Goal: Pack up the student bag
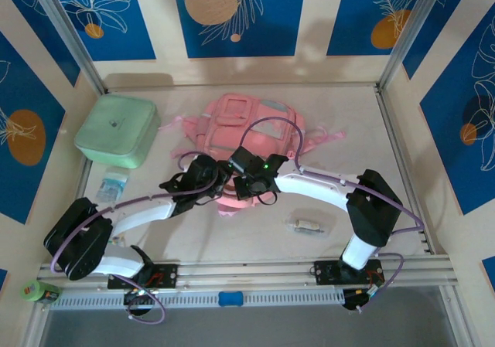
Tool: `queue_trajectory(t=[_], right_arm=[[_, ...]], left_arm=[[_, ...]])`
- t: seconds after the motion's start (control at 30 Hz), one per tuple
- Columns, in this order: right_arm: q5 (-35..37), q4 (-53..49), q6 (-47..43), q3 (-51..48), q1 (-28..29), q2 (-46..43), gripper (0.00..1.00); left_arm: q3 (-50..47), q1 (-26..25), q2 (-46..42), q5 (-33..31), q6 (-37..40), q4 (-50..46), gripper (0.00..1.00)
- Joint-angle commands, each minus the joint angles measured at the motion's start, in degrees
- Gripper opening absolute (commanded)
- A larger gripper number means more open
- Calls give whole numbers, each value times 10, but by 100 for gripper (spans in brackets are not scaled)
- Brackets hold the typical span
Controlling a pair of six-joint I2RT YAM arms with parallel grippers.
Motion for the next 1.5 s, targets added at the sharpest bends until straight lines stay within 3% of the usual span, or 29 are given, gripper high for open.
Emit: queue_trajectory(t=[0.0, 0.2, 0.53, 0.97, 1.23, 1.47], right_arm=[[-9, -1, 6, -9, 1, -15, 0], [-6, 2, 6, -4, 1, -9, 0], [36, -37, 4, 1, 2, -15, 0], [115, -133, 17, -37, -18, -66, 0], [116, -123, -6, -66, -97, -94, 0], [114, -89, -45, -44, -163, -78, 0]], left_arm=[[8, -12, 28, -26, -45, 13, 45], [31, -50, 59, -75, -79, 15, 40], [39, -49, 67, -121, -61, -8, 0], [1, 4, -46, -138, 31, -89, 0], [-18, 95, -82, -35, 94, -91, 0], [-20, 125, -104, -1, 146, -120, 0]])
